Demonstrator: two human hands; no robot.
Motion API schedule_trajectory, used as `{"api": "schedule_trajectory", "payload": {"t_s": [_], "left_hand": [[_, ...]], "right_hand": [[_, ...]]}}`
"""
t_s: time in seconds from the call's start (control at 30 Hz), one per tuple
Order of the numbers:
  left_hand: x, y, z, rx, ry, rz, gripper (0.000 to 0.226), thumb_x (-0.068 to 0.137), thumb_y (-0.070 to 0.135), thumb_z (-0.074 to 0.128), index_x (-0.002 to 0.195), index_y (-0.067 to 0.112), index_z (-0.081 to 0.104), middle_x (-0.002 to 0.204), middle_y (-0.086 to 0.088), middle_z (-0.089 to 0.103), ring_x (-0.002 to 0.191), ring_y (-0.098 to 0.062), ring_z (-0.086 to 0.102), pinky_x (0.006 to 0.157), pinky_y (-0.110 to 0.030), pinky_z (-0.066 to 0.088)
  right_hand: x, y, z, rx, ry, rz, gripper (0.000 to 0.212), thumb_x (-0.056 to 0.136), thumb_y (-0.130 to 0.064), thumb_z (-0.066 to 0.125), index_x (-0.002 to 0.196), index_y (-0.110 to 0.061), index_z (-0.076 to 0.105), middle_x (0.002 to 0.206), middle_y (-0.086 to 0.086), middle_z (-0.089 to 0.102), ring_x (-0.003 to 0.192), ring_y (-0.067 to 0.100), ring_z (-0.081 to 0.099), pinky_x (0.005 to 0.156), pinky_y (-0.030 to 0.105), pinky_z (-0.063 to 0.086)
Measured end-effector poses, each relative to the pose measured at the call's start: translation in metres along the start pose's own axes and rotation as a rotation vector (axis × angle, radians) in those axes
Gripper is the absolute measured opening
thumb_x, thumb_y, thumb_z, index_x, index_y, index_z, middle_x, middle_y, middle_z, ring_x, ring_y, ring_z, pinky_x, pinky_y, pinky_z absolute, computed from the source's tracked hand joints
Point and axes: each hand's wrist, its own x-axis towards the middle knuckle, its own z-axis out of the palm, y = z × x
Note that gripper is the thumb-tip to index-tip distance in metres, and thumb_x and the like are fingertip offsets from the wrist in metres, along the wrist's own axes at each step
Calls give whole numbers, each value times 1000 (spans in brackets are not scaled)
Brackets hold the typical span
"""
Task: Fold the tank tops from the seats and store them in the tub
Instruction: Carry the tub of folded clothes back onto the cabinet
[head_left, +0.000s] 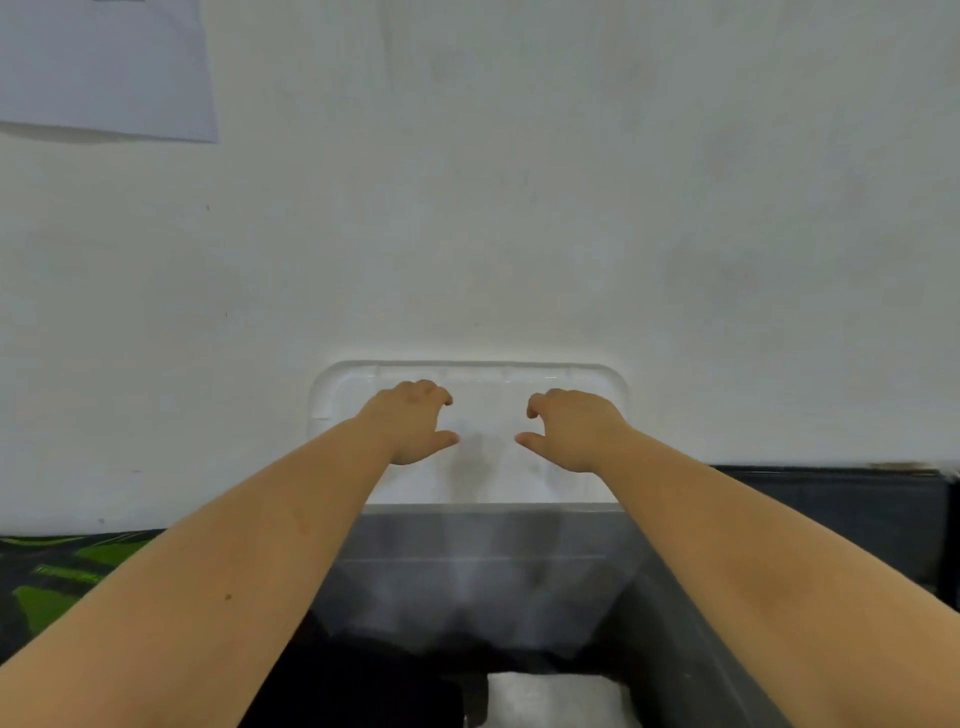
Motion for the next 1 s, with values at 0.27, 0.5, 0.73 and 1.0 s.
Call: {"api": "schedule_trajectory", "payload": {"t_s": [0.27, 0.5, 0.73, 1.0], "left_hand": [[67, -38, 19, -22, 56, 11, 74, 96, 48, 48, 154, 19, 12, 162, -7, 0, 149, -23, 5, 118, -37, 13], [108, -52, 40, -17, 41, -22, 78, 96, 47, 49, 154, 20, 5, 162, -8, 1, 149, -24, 2, 119, -38, 7], [132, -55, 37, 54, 123, -43, 65, 94, 44, 53, 147, 17, 27, 145, -8, 32, 133, -27, 33, 109, -36, 26], [122, -54, 30, 51, 41, -21, 42, 95, 46, 52, 127, 21, 46, 123, -2, 56, 113, -24, 52, 86, -33, 43]], "right_hand": [[77, 2, 17, -20, -3, 44, 61, 96, -48, 46, 146, -17, 31, 145, 4, 38, 130, 24, 41, 100, 37, 40], [125, 21, 33, -110, 17, 65, 67, 95, -49, 48, 148, -16, 24, 150, 7, 32, 136, 25, 32, 108, 38, 33], [148, 33, 43, -88, 37, 72, 68, 89, -47, 59, 142, -16, 32, 137, 7, 40, 123, 25, 42, 100, 35, 37], [136, 41, 36, -38, -125, 94, 45, 85, -47, 66, 115, -17, 51, 110, 3, 57, 102, 24, 56, 77, 32, 44]]}}
